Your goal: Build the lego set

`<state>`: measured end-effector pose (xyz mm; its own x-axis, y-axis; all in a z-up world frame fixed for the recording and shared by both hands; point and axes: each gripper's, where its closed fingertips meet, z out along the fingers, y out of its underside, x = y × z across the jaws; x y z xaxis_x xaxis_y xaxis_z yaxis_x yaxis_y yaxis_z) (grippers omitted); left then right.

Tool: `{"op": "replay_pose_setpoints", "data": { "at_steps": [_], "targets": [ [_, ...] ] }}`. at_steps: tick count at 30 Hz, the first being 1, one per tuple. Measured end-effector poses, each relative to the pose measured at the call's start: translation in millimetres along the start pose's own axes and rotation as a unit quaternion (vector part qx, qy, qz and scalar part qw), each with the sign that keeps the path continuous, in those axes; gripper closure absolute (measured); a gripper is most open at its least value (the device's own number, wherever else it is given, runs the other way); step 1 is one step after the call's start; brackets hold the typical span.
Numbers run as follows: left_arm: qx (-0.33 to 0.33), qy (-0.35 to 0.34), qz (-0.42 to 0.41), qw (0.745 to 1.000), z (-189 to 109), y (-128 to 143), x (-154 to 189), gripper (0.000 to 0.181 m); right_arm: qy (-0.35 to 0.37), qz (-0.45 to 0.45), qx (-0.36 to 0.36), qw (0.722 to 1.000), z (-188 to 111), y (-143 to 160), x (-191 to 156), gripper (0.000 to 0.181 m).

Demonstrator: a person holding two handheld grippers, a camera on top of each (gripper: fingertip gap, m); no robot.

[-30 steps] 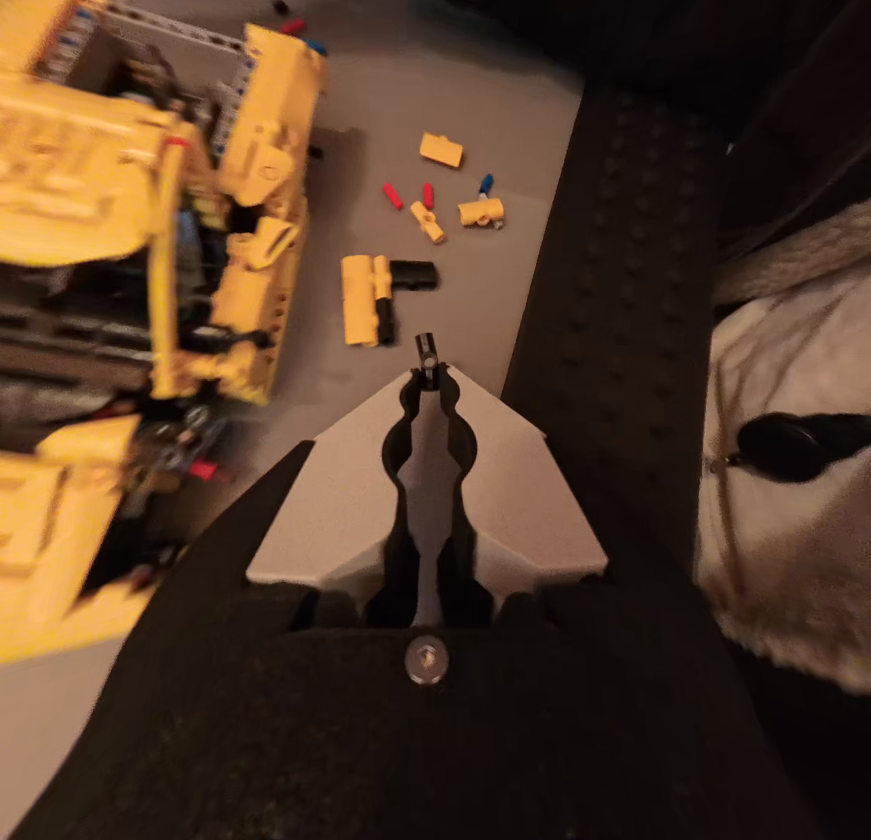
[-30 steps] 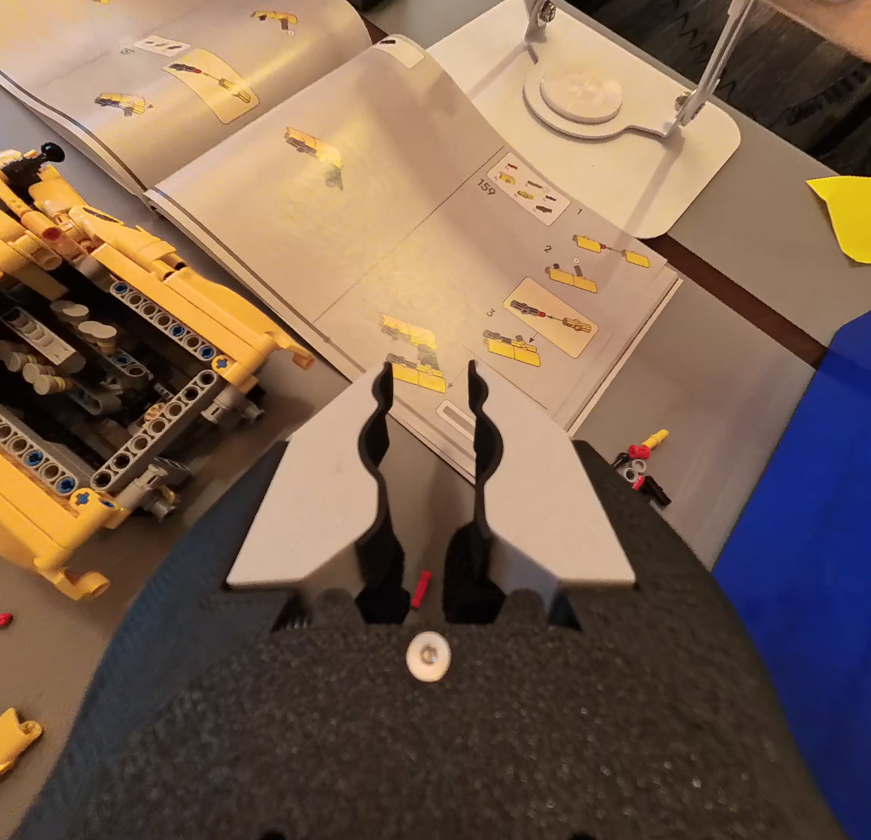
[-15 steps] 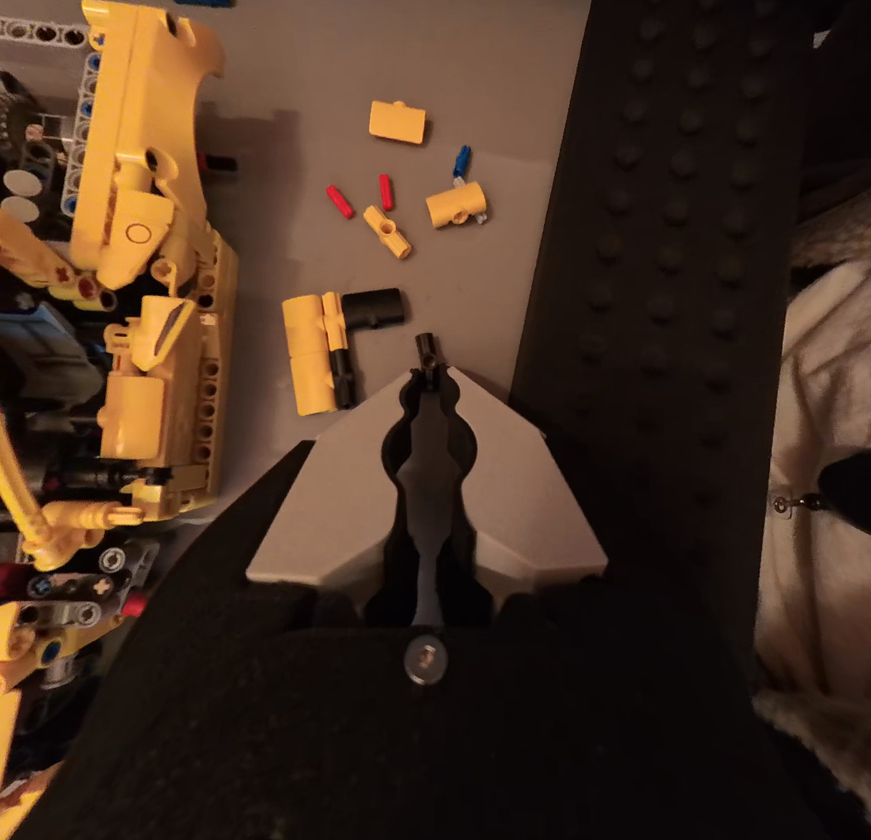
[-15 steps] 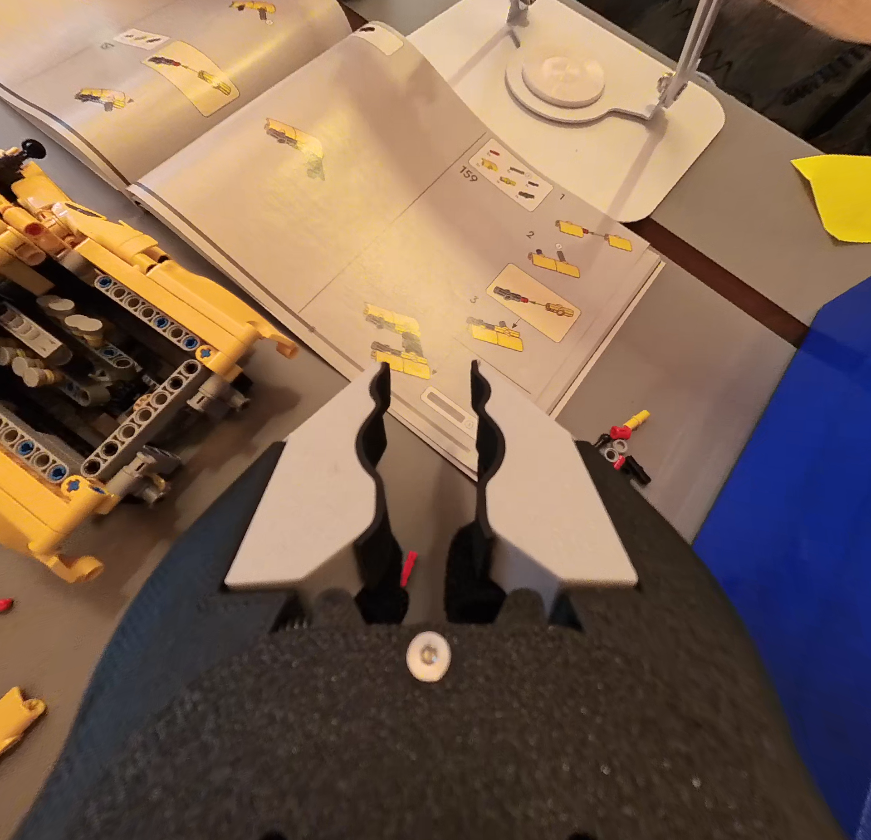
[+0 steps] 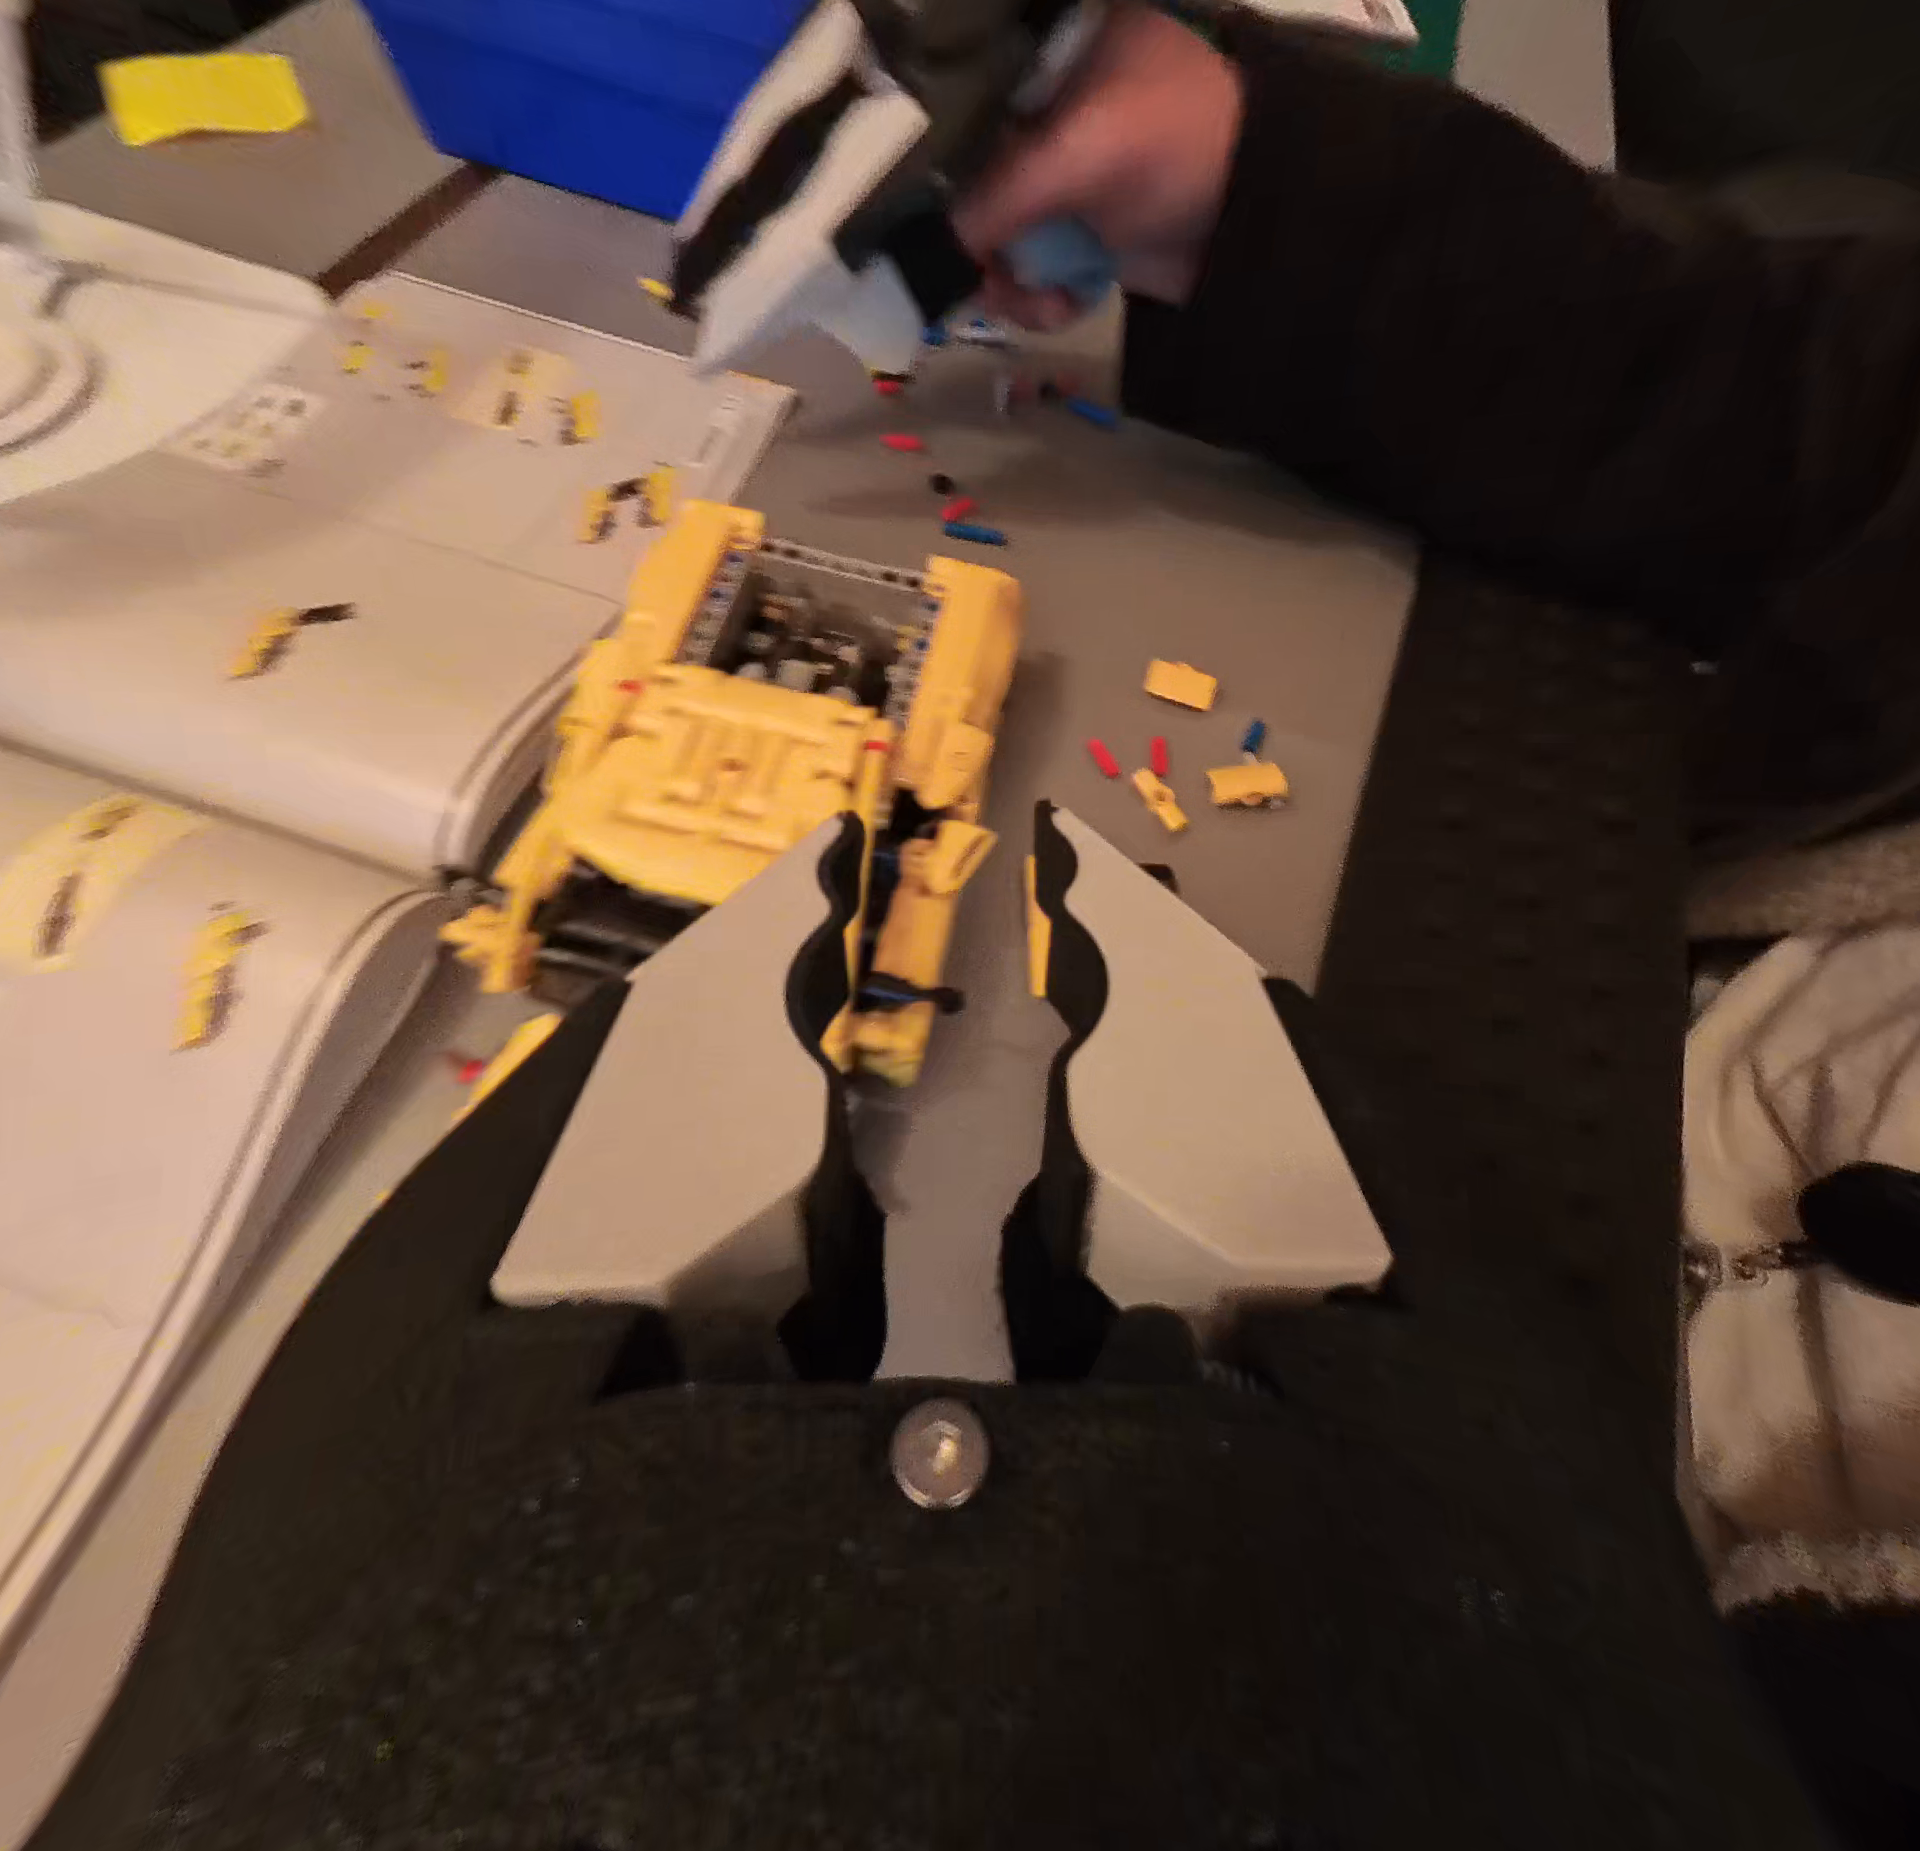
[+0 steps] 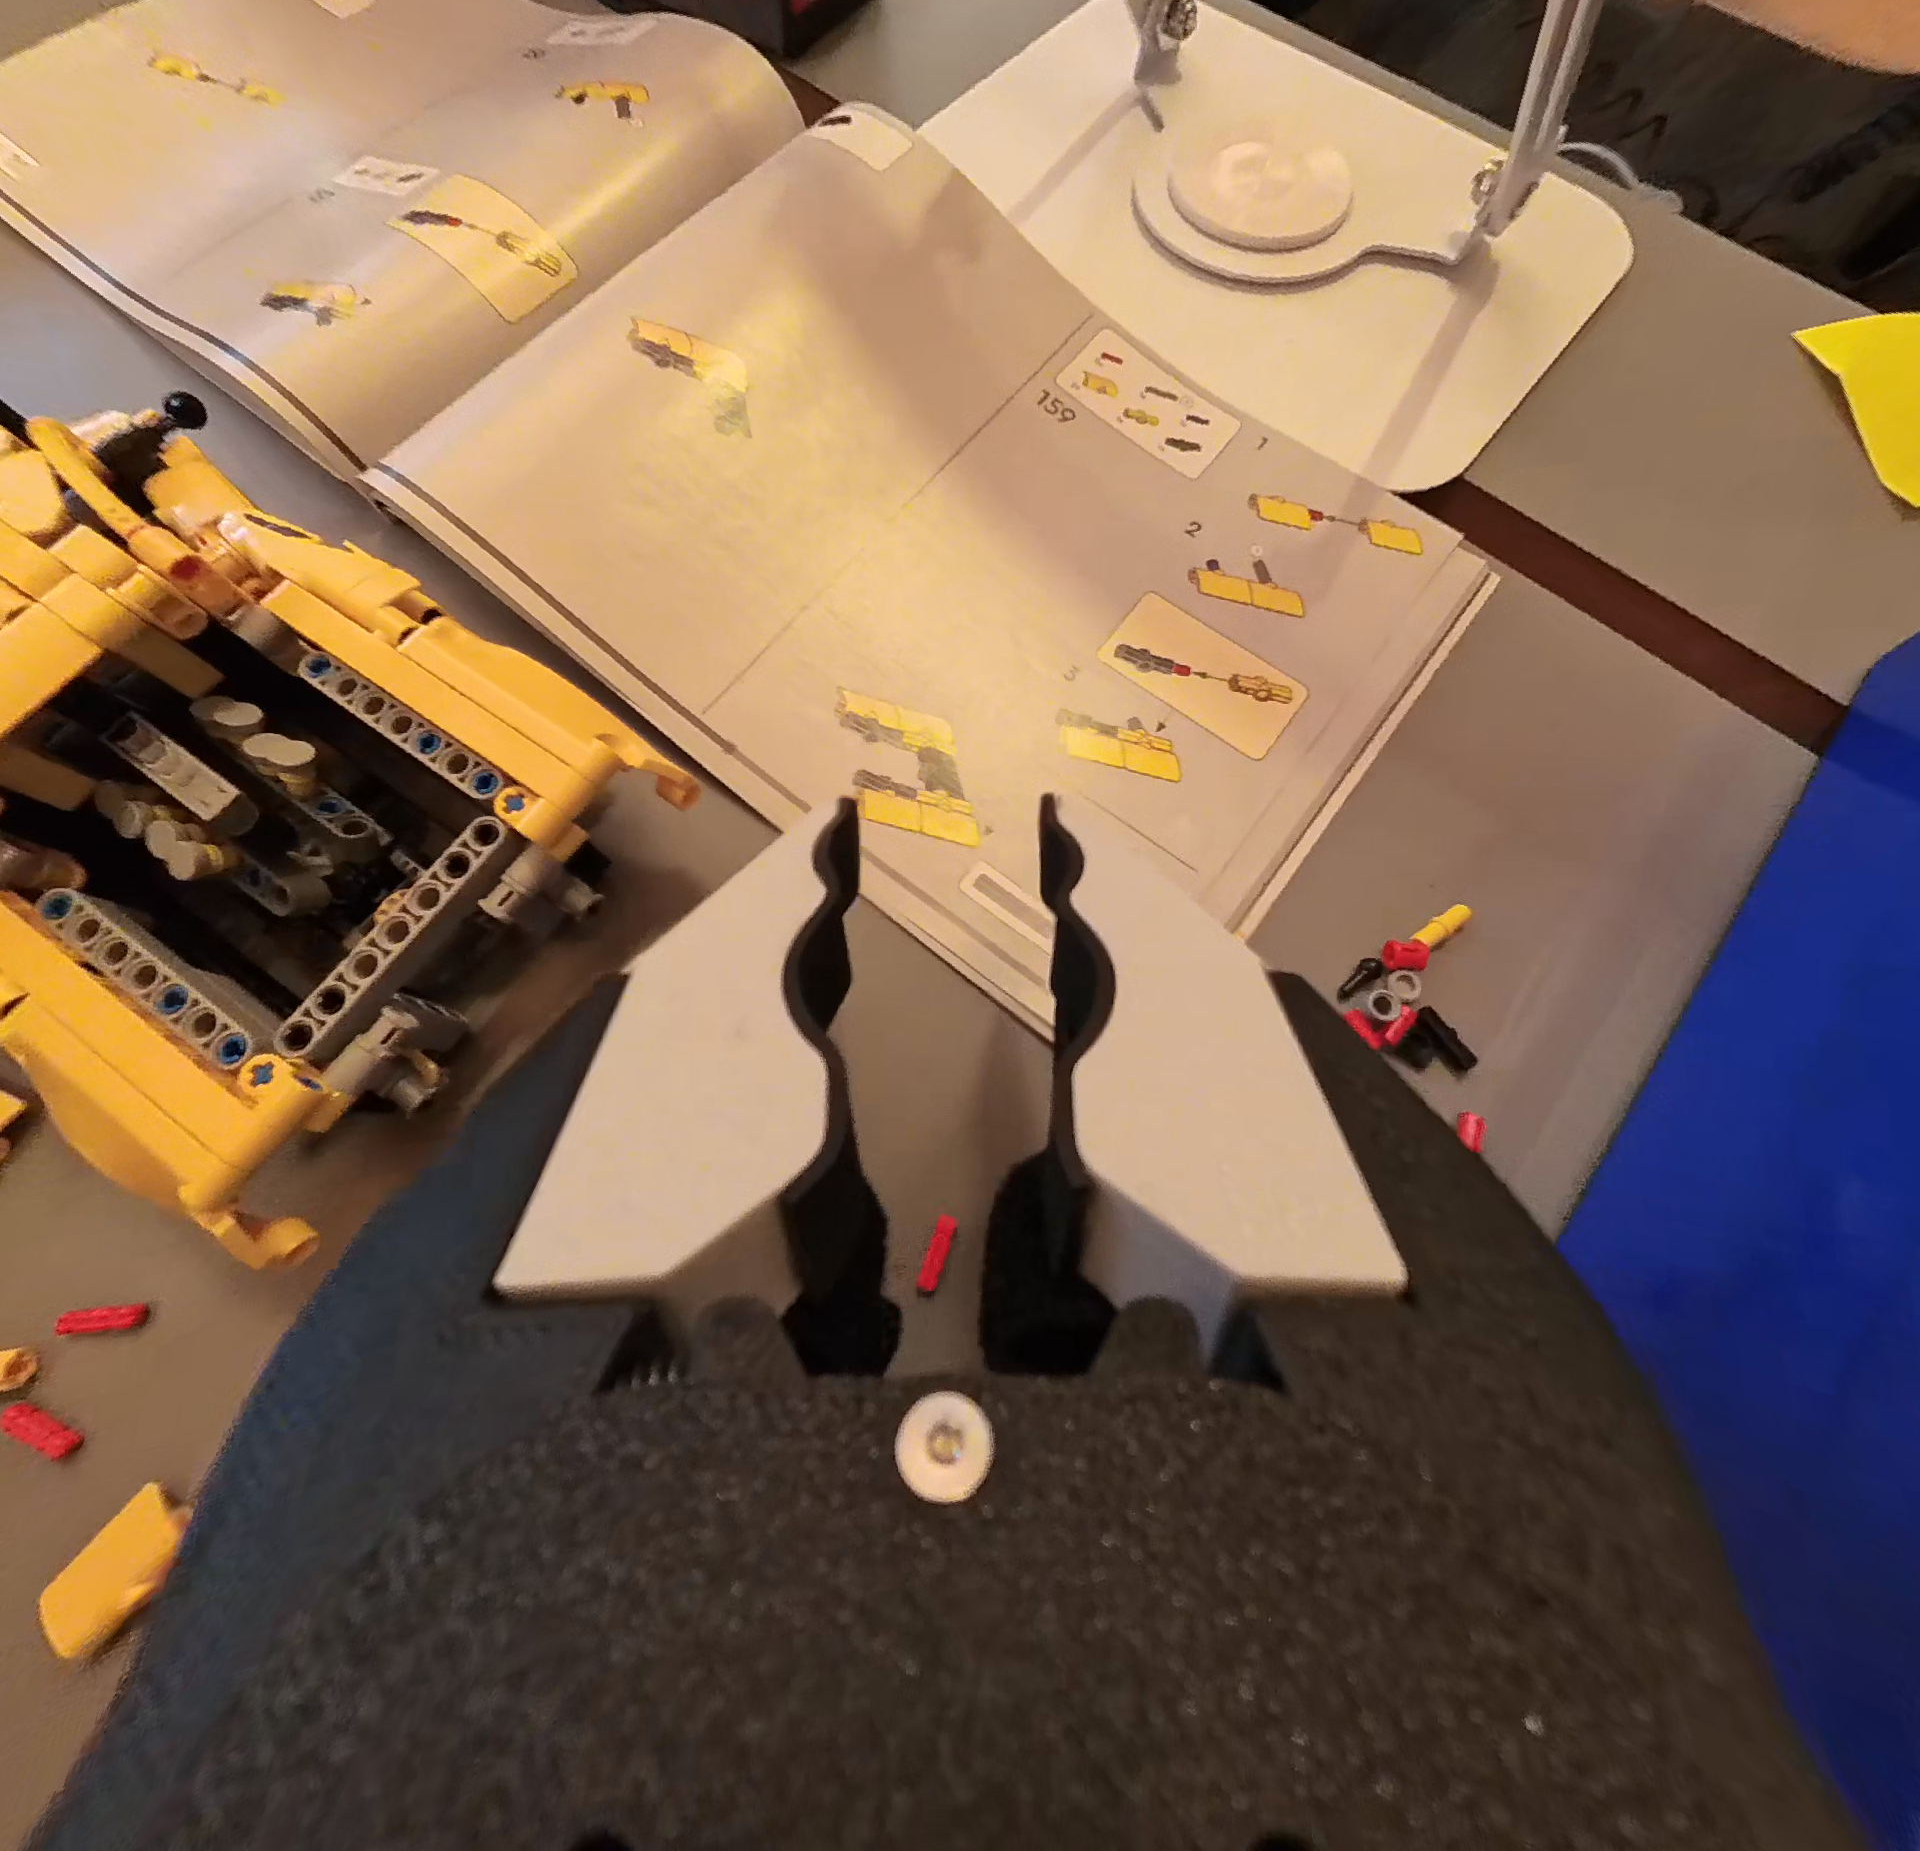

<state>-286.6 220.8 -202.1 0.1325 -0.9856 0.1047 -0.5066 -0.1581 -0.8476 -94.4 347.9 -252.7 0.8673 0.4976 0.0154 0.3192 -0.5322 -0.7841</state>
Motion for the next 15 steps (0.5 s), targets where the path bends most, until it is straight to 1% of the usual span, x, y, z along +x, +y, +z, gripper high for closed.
{"op": "replay_pose_setpoints", "data": {
  "at_steps": [1, 3, 5, 7, 8, 10, 12, 13, 14, 15],
  "targets": [
    [0.005, -0.006, -0.013, 1.000, -7, -3, -12, 0.147, -0.006, 0.003, 0.003, 1.000, 0, -1, -2, 0.147],
    [0.004, -0.035, -0.024, 0.999, -19, 1, -34, 0.144, -0.016, 0.005, 0.011, 1.000, -1, -4, -6, 0.146],
    [-0.011, -0.077, -0.023, 0.997, -27, 14, -51, 0.139, -0.022, 0.004, 0.018, 1.000, -2, -6, -9, 0.146],
    [-0.024, -0.093, -0.034, 0.995, -30, 29, -54, 0.129, -0.036, 0.002, 0.023, 0.999, -2, -7, -15, 0.143],
    [-0.022, -0.091, -0.041, 0.995, -29, 34, -52, 0.124, -0.058, 0.003, 0.019, 0.998, -2, -6, -22, 0.140],
    [-0.008, -0.090, -0.050, 0.995, -26, 39, -50, 0.115, -0.137, 0.007, -0.024, 0.990, -7, 7, -47, 0.142],
    [-0.022, -0.108, -0.044, 0.993, -21, 50, -55, 0.101, -0.200, 0.014, -0.057, 0.978, -17, 19, -68, 0.139],
    [-0.044, -0.133, -0.040, 0.989, -23, 60, -64, 0.093, -0.219, 0.017, -0.064, 0.974, -21, 23, -76, 0.138],
    [-0.062, -0.157, -0.041, 0.985, -27, 69, -74, 0.092, -0.221, 0.022, -0.065, 0.973, -21, 27, -79, 0.138],
    [-0.067, -0.171, -0.049, 0.982, -33, 76, -81, 0.092, -0.219, 0.030, -0.068, 0.973, -21, 30, -81, 0.138]
  ]
}}
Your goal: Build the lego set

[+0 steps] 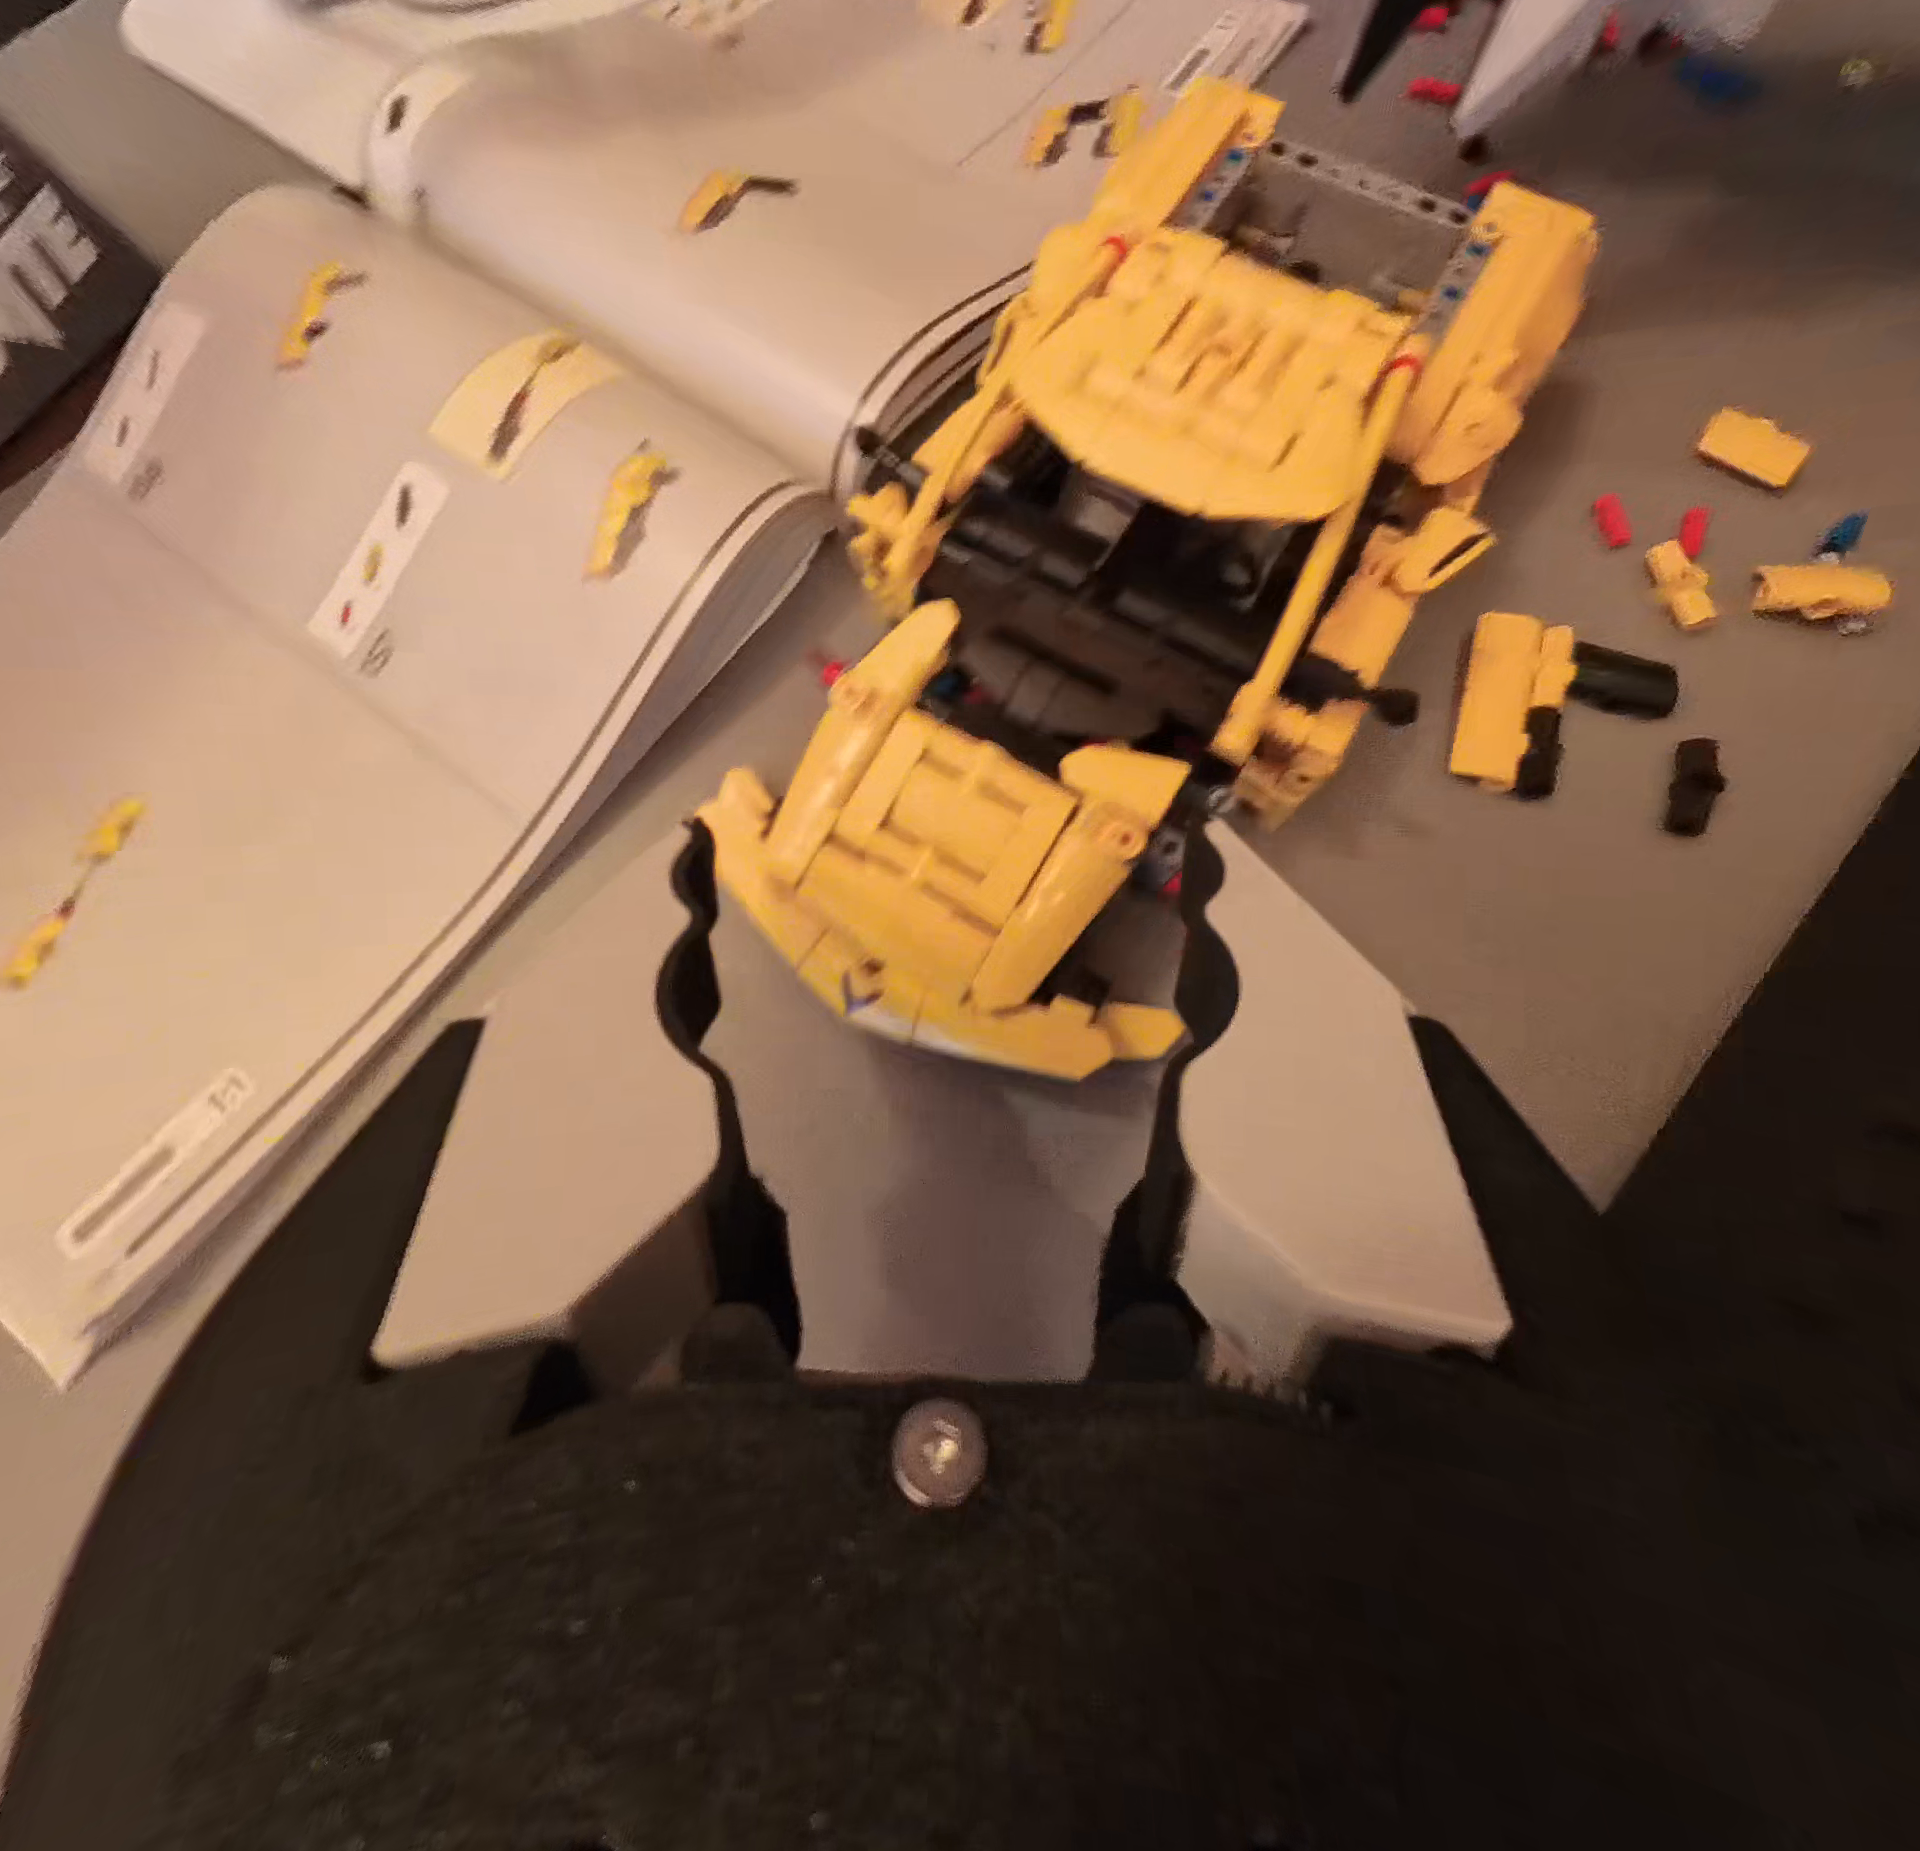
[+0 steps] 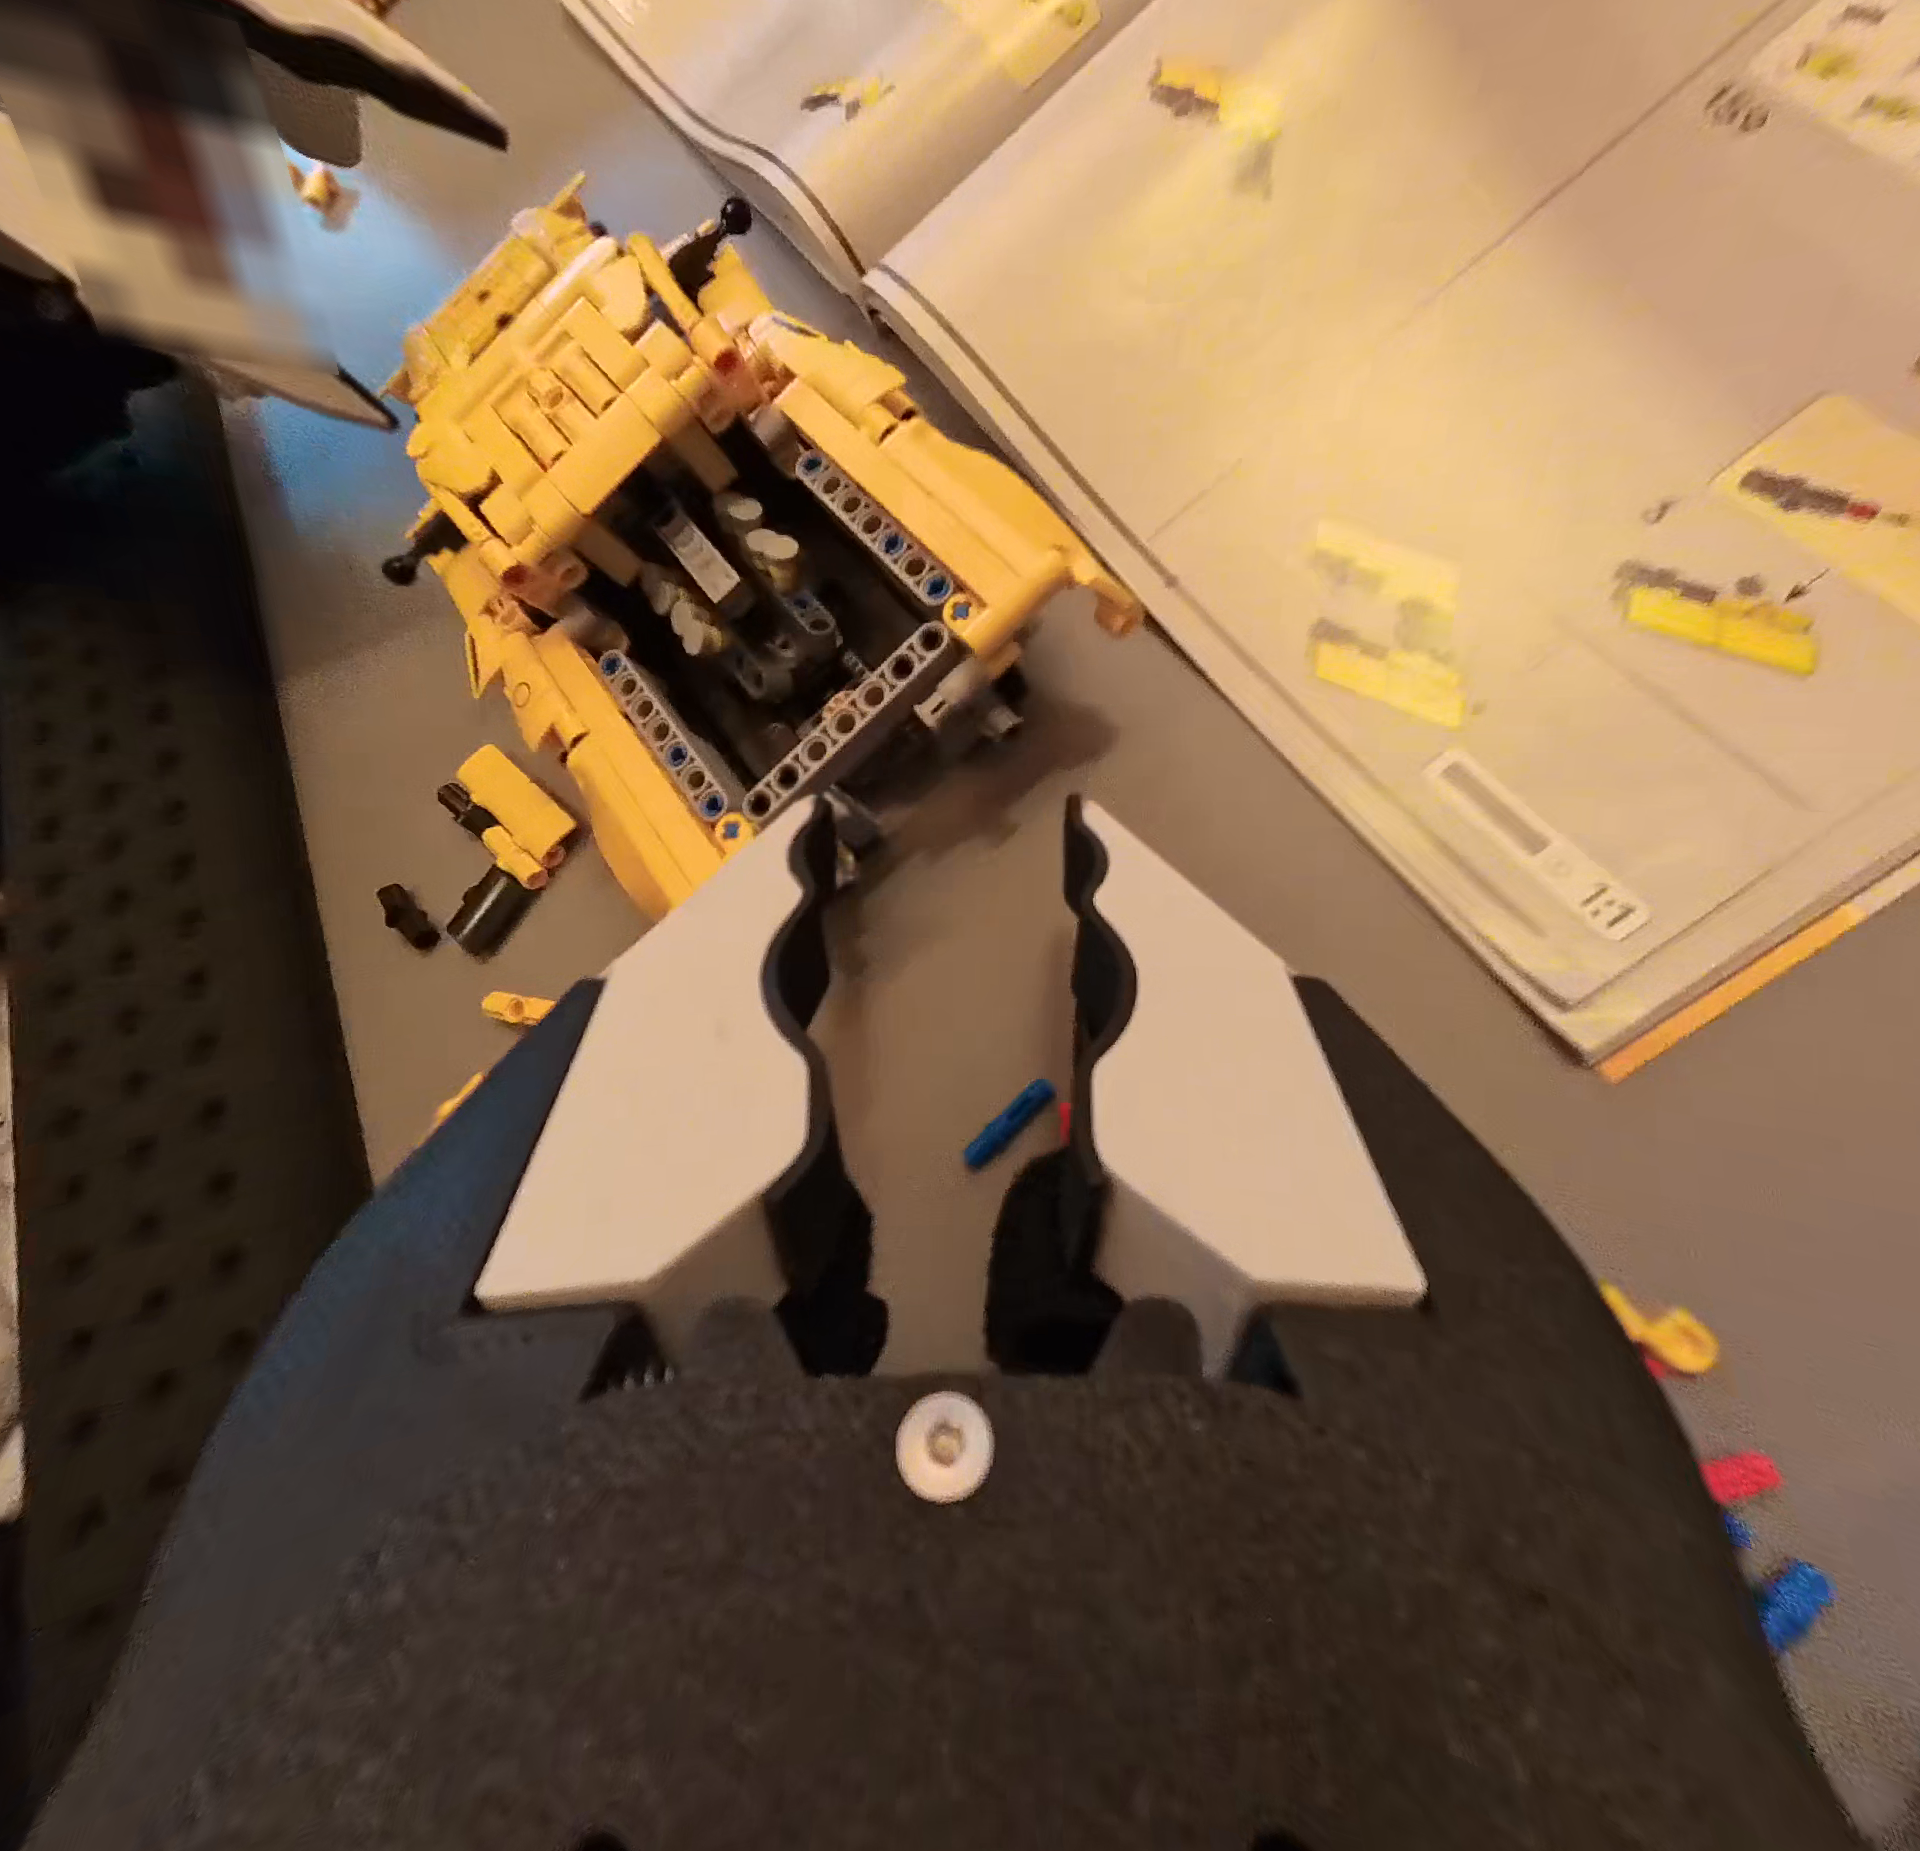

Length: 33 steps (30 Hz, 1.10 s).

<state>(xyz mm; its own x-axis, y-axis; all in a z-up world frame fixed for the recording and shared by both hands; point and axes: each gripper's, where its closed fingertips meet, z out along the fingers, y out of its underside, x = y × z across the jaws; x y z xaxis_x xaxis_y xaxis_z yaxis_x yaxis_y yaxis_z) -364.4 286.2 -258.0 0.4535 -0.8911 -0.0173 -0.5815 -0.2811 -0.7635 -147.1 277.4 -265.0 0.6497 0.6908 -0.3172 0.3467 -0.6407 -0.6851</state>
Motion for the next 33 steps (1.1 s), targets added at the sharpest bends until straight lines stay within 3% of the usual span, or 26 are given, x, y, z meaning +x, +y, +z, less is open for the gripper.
{"op": "replay_pose_setpoints", "data": {
  "at_steps": [6, 9, 15, 20, 25, 27, 30, 33],
  "targets": [
    [-0.035, 0.048, -0.085, 0.995, -2, 43, -8, 0.094, -0.015, 0.074, -0.013, 0.997, 15, 5, -6, 0.141],
    [-0.011, 0.079, -0.127, 0.989, -1, 39, -2, 0.109, -0.042, 0.105, -0.010, 0.993, 18, 3, -15, 0.153],
    [0.002, 0.076, -0.146, 0.986, -4, 41, -13, 0.112, -0.111, 0.152, 0.004, 0.982, 29, -6, -36, 0.176],
    [-0.012, 0.069, -0.128, 0.989, -15, 52, -34, 0.112, -0.121, 0.126, -0.006, 0.985, 45, -12, -55, 0.175],
    [-0.009, 0.054, -0.153, 0.987, -24, 52, -52, 0.112, -0.116, 0.112, -0.023, 0.987, 50, -11, -55, 0.158],
    [0.022, 0.017, -0.144, 0.989, -41, 36, -59, 0.113, -0.086, 0.113, -0.006, 0.990, 36, -12, -39, 0.157],
    [0.107, -0.019, -0.133, 0.985, -61, -10, -62, 0.112, -0.002, 0.135, 0.088, 0.987, 5, -32, 5, 0.151],
    [0.165, -0.031, -0.114, 0.979, -54, -50, -54, 0.113, 0.118, 0.142, 0.176, 0.967, -25, -48, 48, 0.144]
  ]
}}
